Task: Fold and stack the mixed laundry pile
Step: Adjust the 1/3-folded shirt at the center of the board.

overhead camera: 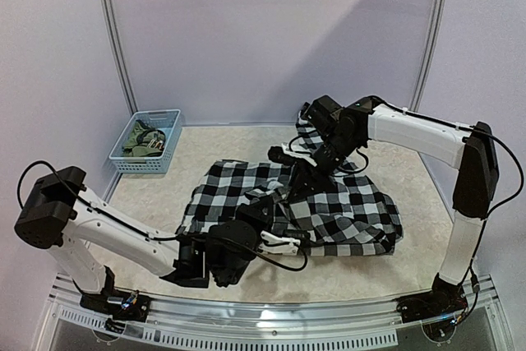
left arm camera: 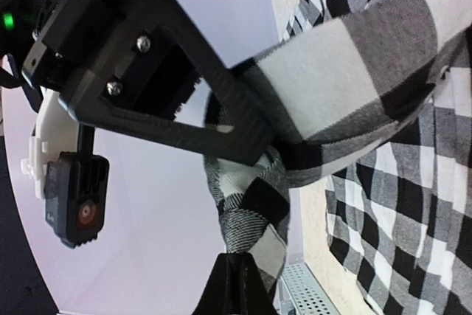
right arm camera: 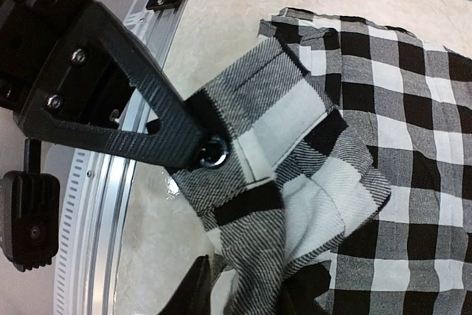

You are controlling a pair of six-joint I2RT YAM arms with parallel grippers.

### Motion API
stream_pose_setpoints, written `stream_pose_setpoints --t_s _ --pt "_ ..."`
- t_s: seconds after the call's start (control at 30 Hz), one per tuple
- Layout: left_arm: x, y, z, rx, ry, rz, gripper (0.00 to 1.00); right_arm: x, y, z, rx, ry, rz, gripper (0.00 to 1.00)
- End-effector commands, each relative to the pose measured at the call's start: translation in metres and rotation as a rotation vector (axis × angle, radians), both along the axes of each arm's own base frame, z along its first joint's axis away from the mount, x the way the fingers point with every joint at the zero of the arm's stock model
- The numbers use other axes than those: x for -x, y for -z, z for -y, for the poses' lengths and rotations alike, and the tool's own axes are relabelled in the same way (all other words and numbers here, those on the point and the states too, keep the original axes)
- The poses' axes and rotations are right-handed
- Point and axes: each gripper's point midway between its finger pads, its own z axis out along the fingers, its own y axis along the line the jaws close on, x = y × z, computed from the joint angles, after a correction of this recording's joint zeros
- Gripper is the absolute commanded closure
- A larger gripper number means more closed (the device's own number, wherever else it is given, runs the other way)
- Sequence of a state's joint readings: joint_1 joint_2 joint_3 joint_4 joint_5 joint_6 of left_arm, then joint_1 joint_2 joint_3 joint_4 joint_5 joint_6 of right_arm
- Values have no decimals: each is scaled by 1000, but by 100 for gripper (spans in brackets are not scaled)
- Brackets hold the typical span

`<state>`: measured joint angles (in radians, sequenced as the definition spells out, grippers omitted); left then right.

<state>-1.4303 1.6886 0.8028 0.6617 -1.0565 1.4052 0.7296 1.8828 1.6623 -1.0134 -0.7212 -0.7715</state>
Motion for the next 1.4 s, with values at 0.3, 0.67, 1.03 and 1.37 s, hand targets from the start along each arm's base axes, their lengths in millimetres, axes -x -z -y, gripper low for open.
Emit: stream_pose_setpoints --t_s 0.3,0.67,1.03,1.37 --pt "-81 -84 -18 444 -194 -468 100 -36 -4 119 2 289 -21 31" --pt "-111 -39 -13 491 -298 -798 100 -33 65 183 189 474 126 30" --pt "-60 -31 -19 393 -21 -938 100 -51 77 191 249 515 183 34" --pt "-36 31 -79 19 -21 -847 89 -62 106 180 299 476 95 43"
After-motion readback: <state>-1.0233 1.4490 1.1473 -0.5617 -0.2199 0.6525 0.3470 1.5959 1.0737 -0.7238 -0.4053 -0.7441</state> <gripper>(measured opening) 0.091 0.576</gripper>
